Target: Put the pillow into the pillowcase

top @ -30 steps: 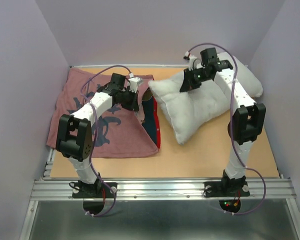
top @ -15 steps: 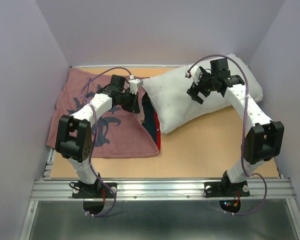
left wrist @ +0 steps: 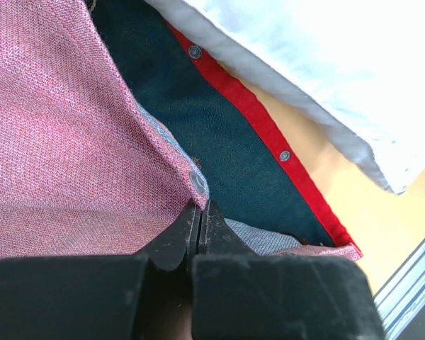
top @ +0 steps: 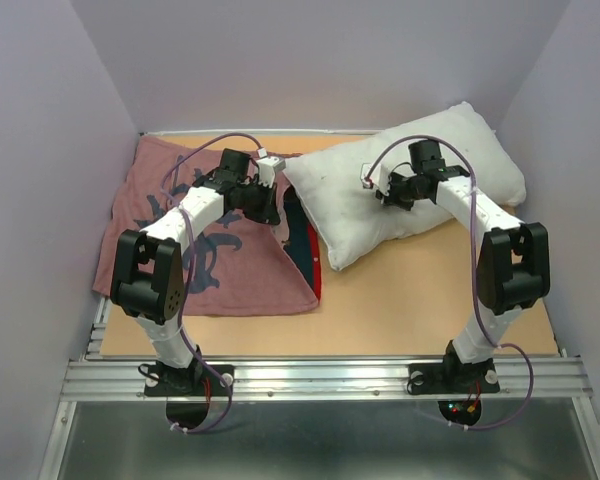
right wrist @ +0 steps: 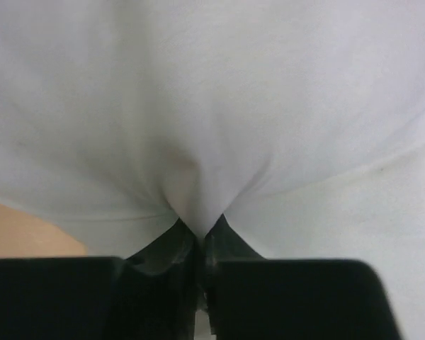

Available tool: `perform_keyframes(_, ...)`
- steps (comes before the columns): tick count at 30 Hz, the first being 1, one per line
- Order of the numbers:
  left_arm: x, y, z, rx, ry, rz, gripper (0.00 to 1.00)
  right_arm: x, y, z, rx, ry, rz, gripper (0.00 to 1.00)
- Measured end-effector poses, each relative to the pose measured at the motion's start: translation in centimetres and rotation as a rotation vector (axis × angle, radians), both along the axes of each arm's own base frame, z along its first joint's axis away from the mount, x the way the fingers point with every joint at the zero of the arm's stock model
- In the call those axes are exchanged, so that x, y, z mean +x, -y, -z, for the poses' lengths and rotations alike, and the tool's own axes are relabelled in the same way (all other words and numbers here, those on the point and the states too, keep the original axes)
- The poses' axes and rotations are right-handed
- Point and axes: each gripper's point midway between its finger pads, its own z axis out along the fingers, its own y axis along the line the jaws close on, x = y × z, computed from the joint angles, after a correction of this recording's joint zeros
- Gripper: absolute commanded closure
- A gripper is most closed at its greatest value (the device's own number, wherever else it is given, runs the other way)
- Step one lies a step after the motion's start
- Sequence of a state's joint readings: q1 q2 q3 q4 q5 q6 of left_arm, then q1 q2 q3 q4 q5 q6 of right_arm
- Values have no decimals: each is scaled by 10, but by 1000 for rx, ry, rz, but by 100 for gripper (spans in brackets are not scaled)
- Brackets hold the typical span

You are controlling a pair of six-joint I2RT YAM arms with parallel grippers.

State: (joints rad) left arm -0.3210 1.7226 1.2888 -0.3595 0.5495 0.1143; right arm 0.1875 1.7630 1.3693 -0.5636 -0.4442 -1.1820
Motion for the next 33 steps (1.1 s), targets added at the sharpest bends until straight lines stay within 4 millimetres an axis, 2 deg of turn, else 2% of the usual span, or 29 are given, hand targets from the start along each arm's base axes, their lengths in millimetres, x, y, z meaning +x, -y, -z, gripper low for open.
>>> perform_keyframes(5,1,-1,0,-1,3,-3,100,-28,-22,-10,141,-196,103,99)
perform_keyframes(9,1,-1,-1,-3,2,-5,100,-53,-40,-30,263,-334,231,99)
perform_keyframes(10,1,0,-1,-5,0,-8,100,-62,-43,-42,303,-362,272,99)
perform_keyframes(11,2,0,-1,-8,0,-8,100,-66,-45,-48,328,-381,298,88)
perform_keyframes(12,2,1,-2,-12,0,-9,100,-74,-48,-57,359,-400,326,70)
perform_keyframes(13,2,1,-2,-16,-1,-9,100,-81,-49,-69,391,-409,349,30)
perform_keyframes(15,2,2,-2,-22,-4,-8,100,-94,-50,-83,420,-416,351,0)
perform_keyframes(19,1,3,1,-26,-17,-3,100,-104,-50,-100,412,-357,299,0)
perform_keyframes(23,1,3,2,-27,-20,-2,100,-87,-48,-118,357,-201,193,0)
perform_keyframes(27,1,4,1,-28,-19,-1,100,-75,-56,-135,328,-55,9,0)
perform_keyframes(30,1,4,1,-29,-20,0,100,-73,-65,-131,307,5,-143,0)
perform_keyframes(33,1,4,1,-29,-20,0,100,-72,-77,-105,283,10,-278,0)
